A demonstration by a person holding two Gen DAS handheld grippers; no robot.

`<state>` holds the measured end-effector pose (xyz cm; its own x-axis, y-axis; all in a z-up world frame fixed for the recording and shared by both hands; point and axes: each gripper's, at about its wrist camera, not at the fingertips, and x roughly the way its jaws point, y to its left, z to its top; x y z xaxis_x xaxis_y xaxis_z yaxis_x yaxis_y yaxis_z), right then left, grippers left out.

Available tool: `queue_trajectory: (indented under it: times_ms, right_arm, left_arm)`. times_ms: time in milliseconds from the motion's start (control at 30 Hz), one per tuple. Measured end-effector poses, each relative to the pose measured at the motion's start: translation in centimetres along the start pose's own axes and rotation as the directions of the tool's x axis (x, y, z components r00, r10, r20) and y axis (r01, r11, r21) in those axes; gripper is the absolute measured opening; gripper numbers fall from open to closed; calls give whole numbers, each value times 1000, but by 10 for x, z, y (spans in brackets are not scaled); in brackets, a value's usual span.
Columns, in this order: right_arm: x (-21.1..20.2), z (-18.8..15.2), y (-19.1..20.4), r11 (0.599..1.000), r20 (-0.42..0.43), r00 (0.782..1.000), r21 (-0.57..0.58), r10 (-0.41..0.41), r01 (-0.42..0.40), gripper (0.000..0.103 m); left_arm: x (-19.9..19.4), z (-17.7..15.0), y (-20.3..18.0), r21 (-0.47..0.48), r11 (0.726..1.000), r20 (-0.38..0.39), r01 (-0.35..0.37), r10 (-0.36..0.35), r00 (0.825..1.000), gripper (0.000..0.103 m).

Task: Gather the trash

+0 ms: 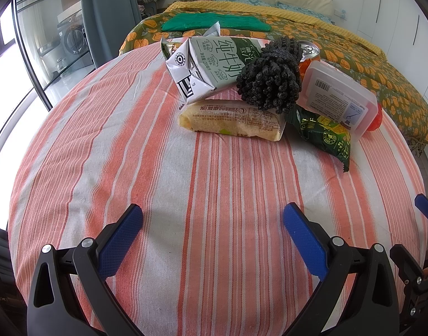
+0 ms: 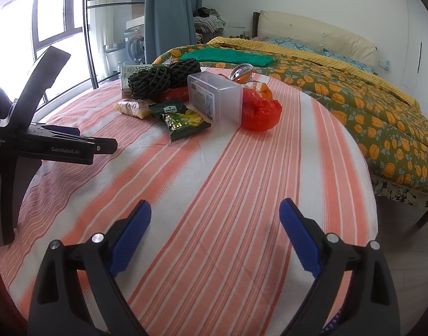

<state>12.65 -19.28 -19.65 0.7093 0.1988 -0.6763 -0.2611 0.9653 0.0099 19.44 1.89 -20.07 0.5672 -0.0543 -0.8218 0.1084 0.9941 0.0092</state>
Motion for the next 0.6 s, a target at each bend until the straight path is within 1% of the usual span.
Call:
queue_trajectory:
  times_ms: [600]
  right_arm:
    - [1,0,0,1000,-4,1000,4,3,-3,90]
  left_arm:
    - [0,0,0,0,1000,0,0,0,1000,99]
